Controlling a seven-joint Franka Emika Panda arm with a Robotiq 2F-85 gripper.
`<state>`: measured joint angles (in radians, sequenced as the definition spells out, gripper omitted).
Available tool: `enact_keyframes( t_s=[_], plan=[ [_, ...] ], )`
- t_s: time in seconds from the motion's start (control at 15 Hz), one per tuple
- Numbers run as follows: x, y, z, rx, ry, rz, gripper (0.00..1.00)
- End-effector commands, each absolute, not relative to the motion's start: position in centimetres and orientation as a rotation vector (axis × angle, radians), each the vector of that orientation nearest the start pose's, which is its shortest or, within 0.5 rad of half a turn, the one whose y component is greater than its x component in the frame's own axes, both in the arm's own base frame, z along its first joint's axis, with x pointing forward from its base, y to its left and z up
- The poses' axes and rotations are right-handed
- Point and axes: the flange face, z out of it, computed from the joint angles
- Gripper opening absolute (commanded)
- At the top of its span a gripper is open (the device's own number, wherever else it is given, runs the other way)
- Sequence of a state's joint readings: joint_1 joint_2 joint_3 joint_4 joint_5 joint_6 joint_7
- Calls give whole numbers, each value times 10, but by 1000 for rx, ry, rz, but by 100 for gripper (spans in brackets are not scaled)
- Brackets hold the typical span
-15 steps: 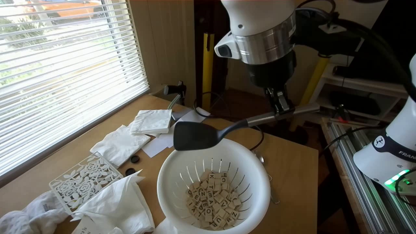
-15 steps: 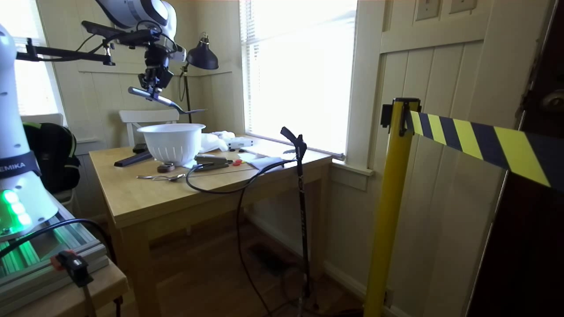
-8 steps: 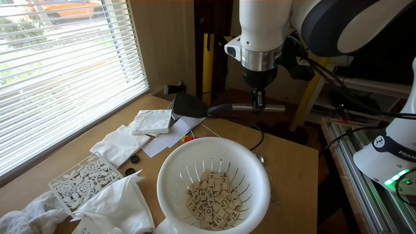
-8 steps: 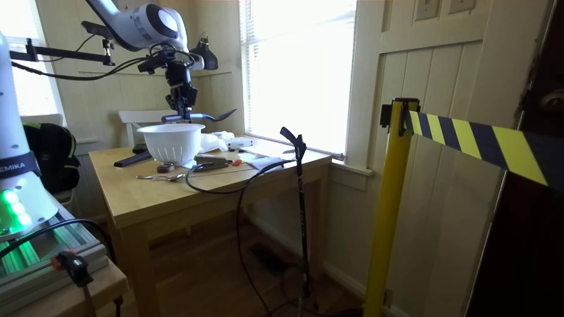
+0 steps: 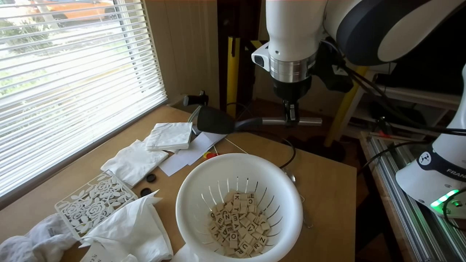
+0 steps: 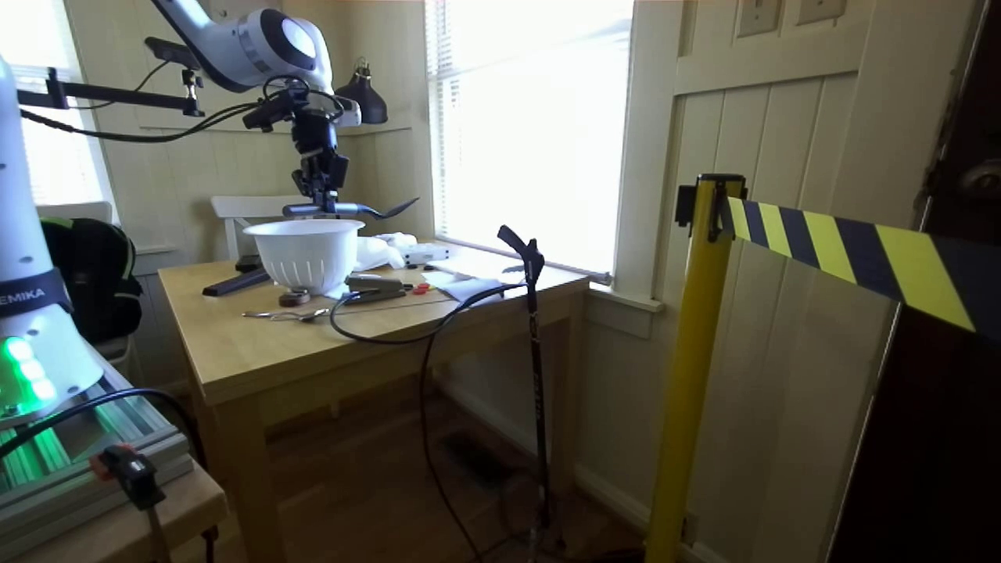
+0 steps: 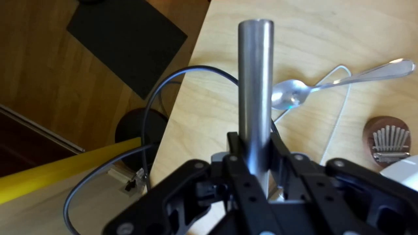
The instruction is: Use the black spatula to stir the tiles in the white colander.
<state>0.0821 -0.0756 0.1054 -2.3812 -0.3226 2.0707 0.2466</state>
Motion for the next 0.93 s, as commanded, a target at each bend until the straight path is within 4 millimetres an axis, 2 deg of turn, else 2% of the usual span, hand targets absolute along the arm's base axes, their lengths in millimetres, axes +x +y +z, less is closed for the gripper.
enact_keyframes(
  t_s=[0.0,0.27,0.47,0.67,0.87],
  plan=[
    [469,48,300,-3466,-59,405,6],
    [490,24,262,-3452,11,440,6],
    [514,10,237,-3438,128,296,6],
    [535,7,214,-3328,205,46,6],
    [542,15,183,-3302,151,-65,6]
  ],
)
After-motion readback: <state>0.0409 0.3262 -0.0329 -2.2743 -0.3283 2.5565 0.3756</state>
